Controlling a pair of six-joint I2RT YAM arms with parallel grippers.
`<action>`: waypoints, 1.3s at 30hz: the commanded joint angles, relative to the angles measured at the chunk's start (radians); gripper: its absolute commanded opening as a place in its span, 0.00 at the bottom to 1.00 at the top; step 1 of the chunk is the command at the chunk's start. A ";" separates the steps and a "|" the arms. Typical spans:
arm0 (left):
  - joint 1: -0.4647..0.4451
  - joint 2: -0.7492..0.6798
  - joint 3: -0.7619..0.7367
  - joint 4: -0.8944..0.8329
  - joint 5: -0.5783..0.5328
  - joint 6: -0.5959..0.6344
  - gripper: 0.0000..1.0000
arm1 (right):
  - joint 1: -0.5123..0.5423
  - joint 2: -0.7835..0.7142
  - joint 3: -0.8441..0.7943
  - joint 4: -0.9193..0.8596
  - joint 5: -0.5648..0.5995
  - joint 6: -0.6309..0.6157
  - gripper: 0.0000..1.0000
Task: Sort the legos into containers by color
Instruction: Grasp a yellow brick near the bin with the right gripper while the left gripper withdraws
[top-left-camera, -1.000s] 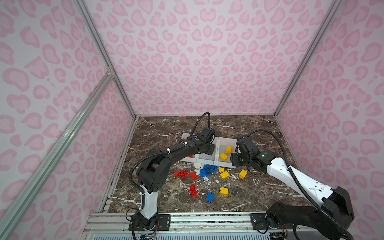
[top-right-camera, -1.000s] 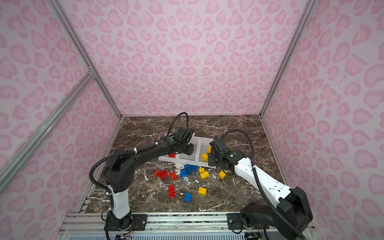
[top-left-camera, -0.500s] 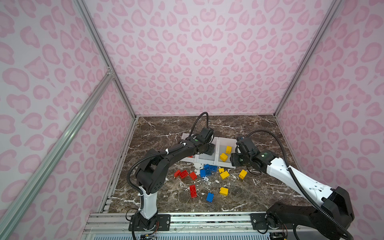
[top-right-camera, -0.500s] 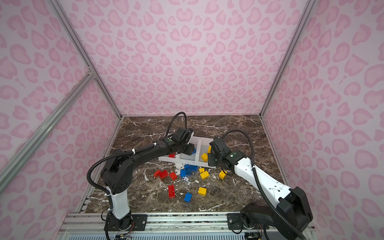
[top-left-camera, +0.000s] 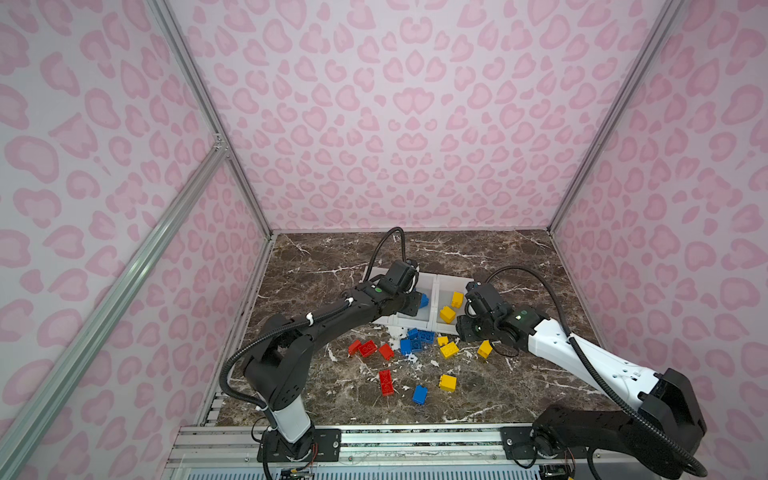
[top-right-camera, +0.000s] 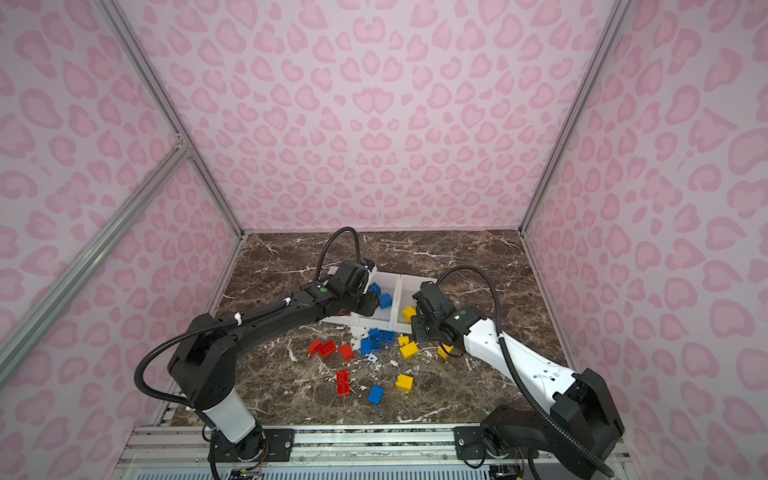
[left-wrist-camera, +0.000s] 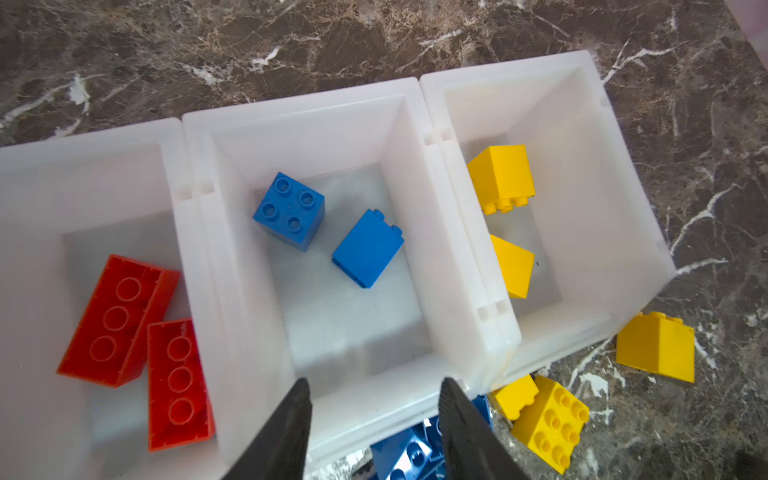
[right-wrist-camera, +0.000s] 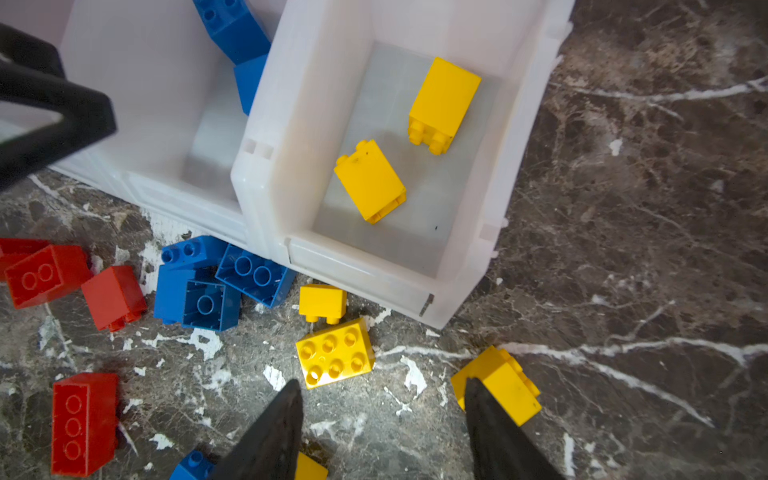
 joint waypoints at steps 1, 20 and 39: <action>0.001 -0.058 -0.047 0.020 -0.031 -0.023 0.52 | 0.021 0.010 -0.023 0.019 0.003 0.016 0.64; -0.001 -0.323 -0.297 0.072 -0.047 -0.189 0.52 | 0.139 0.163 -0.101 0.167 0.000 0.043 0.65; 0.000 -0.393 -0.343 0.053 -0.061 -0.212 0.52 | 0.139 0.276 -0.083 0.201 0.025 0.043 0.58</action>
